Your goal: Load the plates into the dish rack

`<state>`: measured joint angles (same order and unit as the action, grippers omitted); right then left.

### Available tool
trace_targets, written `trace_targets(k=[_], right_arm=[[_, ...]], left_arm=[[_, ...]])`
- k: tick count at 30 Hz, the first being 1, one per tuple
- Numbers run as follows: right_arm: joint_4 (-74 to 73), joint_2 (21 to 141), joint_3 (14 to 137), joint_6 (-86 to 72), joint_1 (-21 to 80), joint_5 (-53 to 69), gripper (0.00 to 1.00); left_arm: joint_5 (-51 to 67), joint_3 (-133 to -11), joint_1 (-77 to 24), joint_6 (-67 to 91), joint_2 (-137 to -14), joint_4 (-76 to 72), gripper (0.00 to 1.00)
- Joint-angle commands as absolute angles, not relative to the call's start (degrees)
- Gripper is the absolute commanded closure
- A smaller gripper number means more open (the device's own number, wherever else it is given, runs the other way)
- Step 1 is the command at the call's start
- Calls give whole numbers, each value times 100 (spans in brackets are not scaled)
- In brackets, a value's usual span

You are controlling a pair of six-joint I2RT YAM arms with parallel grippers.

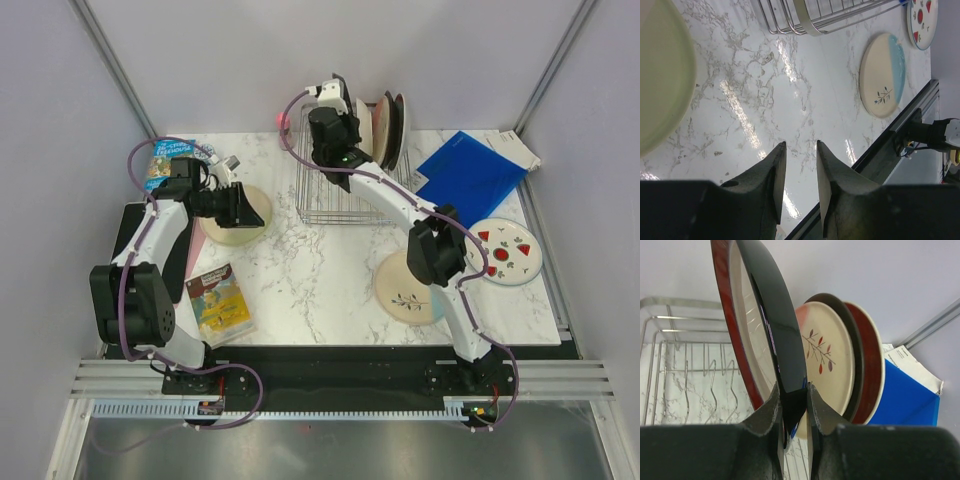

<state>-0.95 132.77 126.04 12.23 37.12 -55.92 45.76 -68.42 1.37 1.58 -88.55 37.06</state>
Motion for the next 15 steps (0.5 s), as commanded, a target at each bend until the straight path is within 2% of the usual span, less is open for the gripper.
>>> trace_targets(k=[1,15], right_arm=[[554,13227,12753,1186,3665,-5976,100],[668,13307,12622,1363,3647,-6179,100]], left_arm=[[4737,-6768,114,325,-8613,3437,63],[4764,-6645,114,369,-8657,3357,63]])
